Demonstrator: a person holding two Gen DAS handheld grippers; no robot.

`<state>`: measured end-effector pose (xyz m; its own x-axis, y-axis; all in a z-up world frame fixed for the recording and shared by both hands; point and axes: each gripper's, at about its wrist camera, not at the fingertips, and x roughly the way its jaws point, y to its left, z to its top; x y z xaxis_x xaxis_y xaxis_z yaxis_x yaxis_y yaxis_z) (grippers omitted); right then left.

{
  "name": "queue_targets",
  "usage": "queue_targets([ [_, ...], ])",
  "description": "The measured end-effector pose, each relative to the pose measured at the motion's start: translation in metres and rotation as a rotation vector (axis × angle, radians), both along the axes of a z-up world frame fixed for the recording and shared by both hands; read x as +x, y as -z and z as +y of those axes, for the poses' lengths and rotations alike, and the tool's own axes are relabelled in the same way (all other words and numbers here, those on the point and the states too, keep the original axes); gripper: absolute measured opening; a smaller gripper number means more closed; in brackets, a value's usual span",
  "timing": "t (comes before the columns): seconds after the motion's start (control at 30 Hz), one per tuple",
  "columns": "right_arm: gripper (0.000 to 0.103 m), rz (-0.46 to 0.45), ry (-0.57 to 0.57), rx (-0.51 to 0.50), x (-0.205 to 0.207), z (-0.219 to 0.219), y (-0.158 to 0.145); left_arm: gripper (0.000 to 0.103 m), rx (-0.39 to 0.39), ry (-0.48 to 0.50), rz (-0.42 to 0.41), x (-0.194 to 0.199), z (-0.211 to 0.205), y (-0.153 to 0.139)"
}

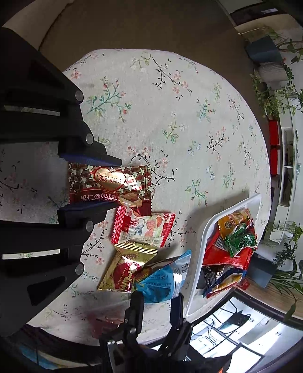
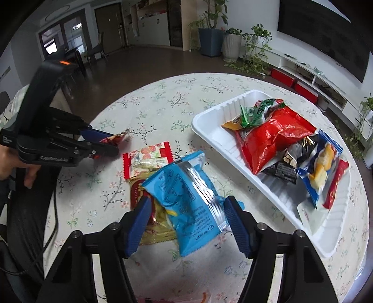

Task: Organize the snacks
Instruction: 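Grasp the red-and-gold patterned candy packet with the left gripper while the right gripper grasps the light-blue chip bag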

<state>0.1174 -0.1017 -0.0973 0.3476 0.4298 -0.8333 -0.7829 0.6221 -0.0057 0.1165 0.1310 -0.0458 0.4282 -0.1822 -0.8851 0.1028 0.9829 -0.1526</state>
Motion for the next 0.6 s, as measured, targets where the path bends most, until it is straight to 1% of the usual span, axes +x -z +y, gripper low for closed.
queue_targets([
  [0.13, 0.069, 0.0, -0.009, -0.06, 0.012, 0.007, 0.007, 0.025, -0.002, 0.026, 0.002, -0.002, -0.006, 0.002],
  [0.23, 0.069, -0.005, -0.012, -0.066, 0.016, 0.008, 0.005, 0.024, -0.01, 0.032, 0.004, -0.002, -0.007, 0.002],
  [0.3, 0.075, 0.008, -0.04, -0.067, 0.017, 0.008, 0.002, 0.025, -0.016, 0.032, 0.004, -0.001, -0.007, 0.002],
  [0.43, 0.076, 0.0, -0.131, -0.153, 0.016, 0.025, 0.009, 0.025, -0.023, 0.034, 0.006, -0.001, -0.006, 0.002],
  [0.53, 0.074, 0.027, -0.153, -0.177, 0.023, 0.035, 0.016, 0.025, -0.031, 0.034, 0.008, 0.0, -0.005, 0.003],
  [0.6, 0.067, 0.054, -0.159, -0.187, 0.029, 0.039, 0.023, 0.025, -0.039, 0.033, 0.009, 0.0, -0.004, 0.003],
])
